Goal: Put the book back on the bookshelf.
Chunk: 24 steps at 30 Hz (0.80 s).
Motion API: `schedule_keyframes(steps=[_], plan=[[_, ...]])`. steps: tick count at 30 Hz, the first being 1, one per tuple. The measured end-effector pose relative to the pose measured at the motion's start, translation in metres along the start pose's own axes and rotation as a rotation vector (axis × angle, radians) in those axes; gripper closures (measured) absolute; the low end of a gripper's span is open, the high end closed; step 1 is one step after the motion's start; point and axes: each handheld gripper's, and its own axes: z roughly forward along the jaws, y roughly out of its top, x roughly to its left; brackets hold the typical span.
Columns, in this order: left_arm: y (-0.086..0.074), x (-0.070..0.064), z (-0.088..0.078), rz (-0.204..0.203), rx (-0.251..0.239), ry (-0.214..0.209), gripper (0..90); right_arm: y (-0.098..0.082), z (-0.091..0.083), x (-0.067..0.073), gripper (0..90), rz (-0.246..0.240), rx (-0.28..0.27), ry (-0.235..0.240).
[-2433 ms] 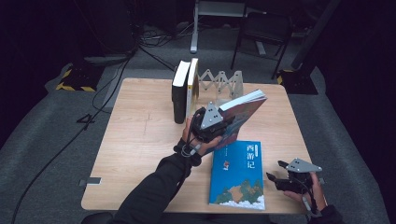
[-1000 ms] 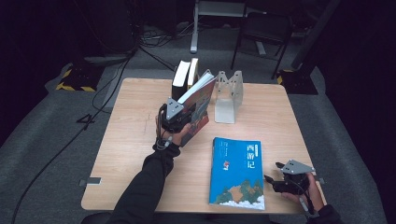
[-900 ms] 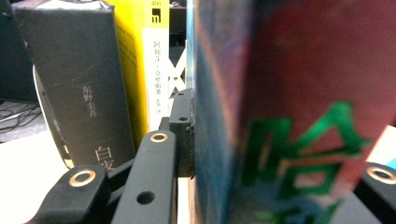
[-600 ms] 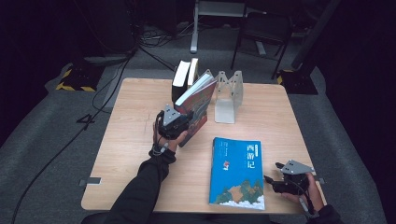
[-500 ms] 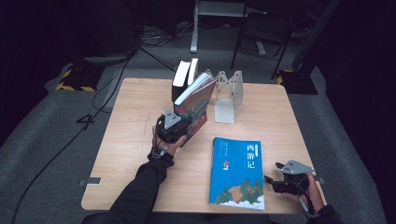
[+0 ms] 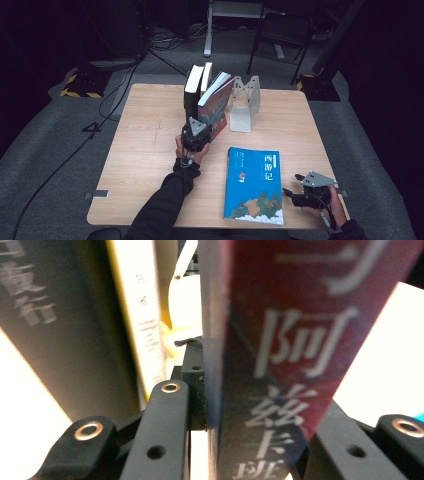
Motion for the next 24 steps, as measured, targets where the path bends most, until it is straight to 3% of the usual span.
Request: schedule_keyframes(steps=[5,16,21,24], plan=[[0.007,-0.007,0.017,-0.011,0.000,0.026,73.3,0.000,-0.001,0.000,28.4,0.005,-0.010,0.003],[0.018,-0.006,0.043,-0.034,-0.004,0.062,71.1,0.000,0.002,-0.001,28.5,0.009,-0.008,0.008],[0.024,-0.007,0.051,-0.010,0.002,0.079,69.8,0.000,0.003,-0.001,28.4,0.009,-0.011,0.008],[0.028,-0.008,0.058,0.053,0.016,0.110,69.1,0.000,0.003,-0.002,28.4,0.016,-0.012,0.012]])
